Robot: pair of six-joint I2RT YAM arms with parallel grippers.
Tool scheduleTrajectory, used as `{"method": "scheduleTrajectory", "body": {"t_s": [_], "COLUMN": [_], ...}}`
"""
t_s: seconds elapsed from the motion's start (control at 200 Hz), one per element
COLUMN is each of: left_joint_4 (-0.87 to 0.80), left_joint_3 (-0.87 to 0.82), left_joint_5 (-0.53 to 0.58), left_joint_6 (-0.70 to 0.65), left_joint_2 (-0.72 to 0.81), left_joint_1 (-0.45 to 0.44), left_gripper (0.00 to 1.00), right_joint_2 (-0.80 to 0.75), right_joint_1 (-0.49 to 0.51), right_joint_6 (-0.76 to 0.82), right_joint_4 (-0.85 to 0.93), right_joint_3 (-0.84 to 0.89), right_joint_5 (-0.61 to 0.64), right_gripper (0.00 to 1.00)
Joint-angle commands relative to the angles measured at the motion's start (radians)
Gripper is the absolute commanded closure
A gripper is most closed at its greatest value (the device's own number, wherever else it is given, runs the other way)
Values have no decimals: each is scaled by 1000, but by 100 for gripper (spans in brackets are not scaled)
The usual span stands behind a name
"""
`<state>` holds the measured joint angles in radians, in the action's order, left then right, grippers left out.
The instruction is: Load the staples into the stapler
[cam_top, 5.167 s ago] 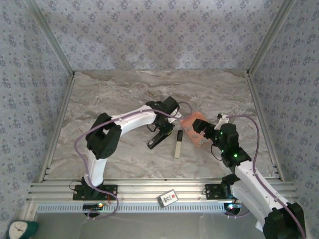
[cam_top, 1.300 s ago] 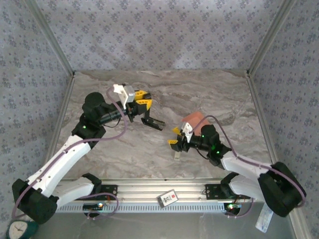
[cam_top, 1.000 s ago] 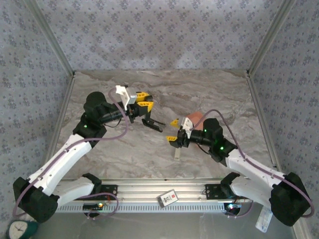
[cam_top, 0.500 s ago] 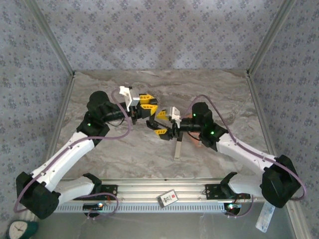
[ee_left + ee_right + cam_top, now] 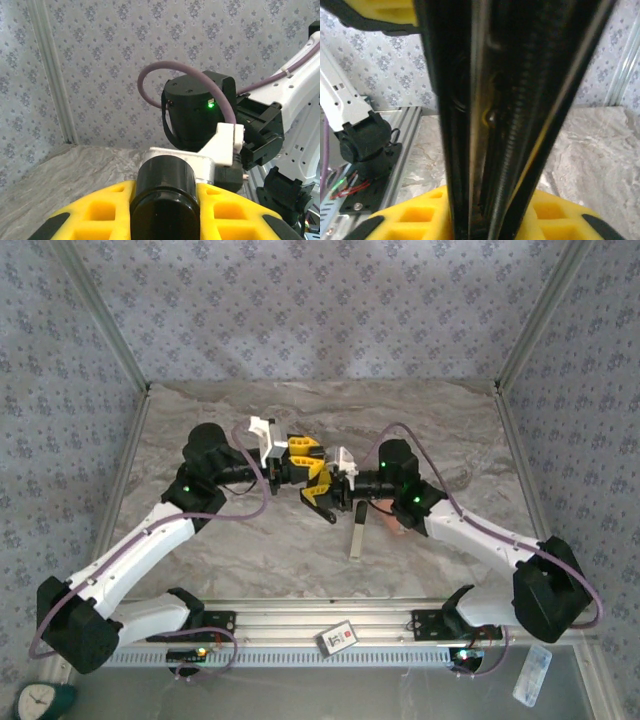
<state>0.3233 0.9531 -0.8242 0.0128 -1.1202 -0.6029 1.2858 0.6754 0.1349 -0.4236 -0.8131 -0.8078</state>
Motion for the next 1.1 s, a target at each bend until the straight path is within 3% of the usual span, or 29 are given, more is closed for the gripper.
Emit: {"method": "scheduleTrajectory", "body": {"t_s": [0.0, 0.11, 0.2, 0.385, 0.585, 0.735, 1.094], "left_joint_4": [87, 106, 67, -82, -275, -365, -457], "left_joint_3": [5, -36, -65, -120, -182, -233, -302], "left_joint_5": [56, 223, 380, 807, 1070, 1122, 1140], "left_joint_6": [3, 34, 38, 117, 254, 337, 376], "left_joint_2": [31, 61, 102, 174, 214, 236, 263], "left_joint_1": [0, 0, 1, 11, 57, 90, 116], "left_gripper": [95, 65, 41, 19, 18, 17, 17], "right_joint_2": [-12, -32, -56, -42, 89, 244, 623], "right_joint_1": [0, 5, 25, 108, 173, 226, 240], "right_joint_6": [-44, -85, -153, -363, -624, -775, -830], "right_joint_4": [-96, -134, -126, 131, 390, 618, 906], "right_joint_3": [16, 55, 73, -20, -169, -322, -690], "right_joint_5": [2, 110, 277, 718, 1029, 1167, 1167], "right_gripper": [87, 96, 100, 100, 100, 100, 100]}}
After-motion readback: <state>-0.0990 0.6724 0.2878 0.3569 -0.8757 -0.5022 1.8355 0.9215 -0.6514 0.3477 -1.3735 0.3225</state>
